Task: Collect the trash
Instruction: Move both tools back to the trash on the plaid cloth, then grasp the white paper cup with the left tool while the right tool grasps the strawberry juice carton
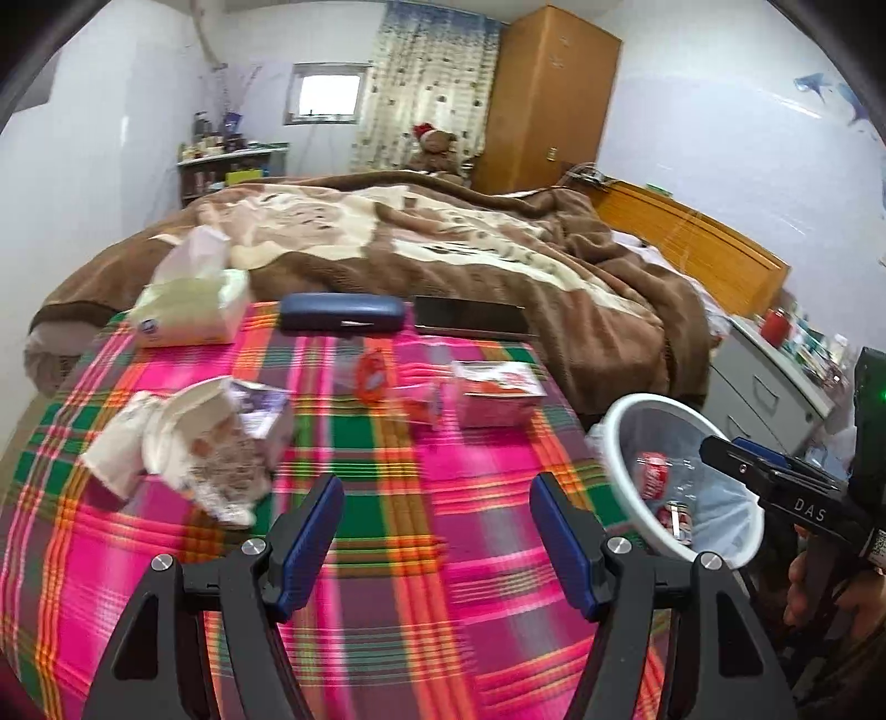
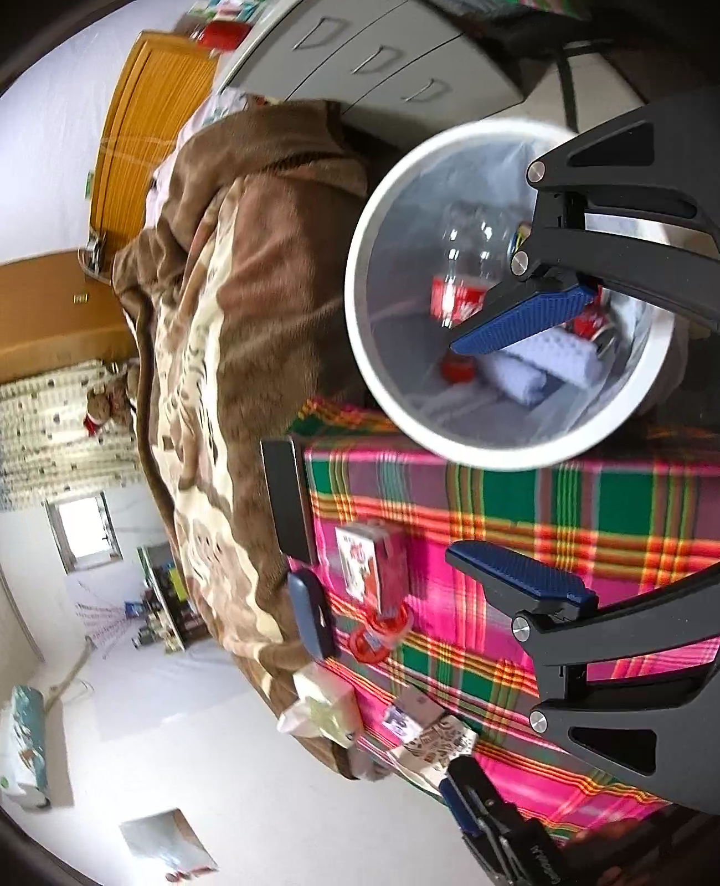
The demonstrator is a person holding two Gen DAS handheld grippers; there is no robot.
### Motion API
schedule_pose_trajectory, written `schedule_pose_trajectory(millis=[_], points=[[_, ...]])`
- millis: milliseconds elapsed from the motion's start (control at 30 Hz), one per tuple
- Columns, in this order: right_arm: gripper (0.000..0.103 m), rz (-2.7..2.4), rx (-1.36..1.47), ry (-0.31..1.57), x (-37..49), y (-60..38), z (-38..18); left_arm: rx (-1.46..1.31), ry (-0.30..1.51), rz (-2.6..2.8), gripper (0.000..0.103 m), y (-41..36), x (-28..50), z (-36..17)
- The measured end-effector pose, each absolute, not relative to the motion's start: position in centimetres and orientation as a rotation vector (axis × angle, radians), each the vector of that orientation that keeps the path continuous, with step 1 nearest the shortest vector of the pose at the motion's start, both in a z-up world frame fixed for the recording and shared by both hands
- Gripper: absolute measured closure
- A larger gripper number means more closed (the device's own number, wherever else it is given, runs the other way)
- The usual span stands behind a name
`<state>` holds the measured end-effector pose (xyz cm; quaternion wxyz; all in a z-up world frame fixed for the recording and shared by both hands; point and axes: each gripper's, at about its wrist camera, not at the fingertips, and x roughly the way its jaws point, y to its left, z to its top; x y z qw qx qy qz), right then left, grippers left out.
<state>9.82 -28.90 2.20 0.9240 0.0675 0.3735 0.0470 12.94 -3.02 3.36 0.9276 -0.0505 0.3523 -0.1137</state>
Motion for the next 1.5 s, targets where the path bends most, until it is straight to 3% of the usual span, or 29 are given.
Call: schedule_pose_trajectory(millis=[667,1500], points=[[0.032,0.246,0.039,0.767,17.0,-24.0,1.0,-0.185,0.762,-0.024,0.034,7.2,16.3,-0.3],[0.032,0.579,-0.065,0.867,23.7,-21.0,-0.9,-0.196,0.884,-0.031,0.033,8.4,20.1,-4.4]])
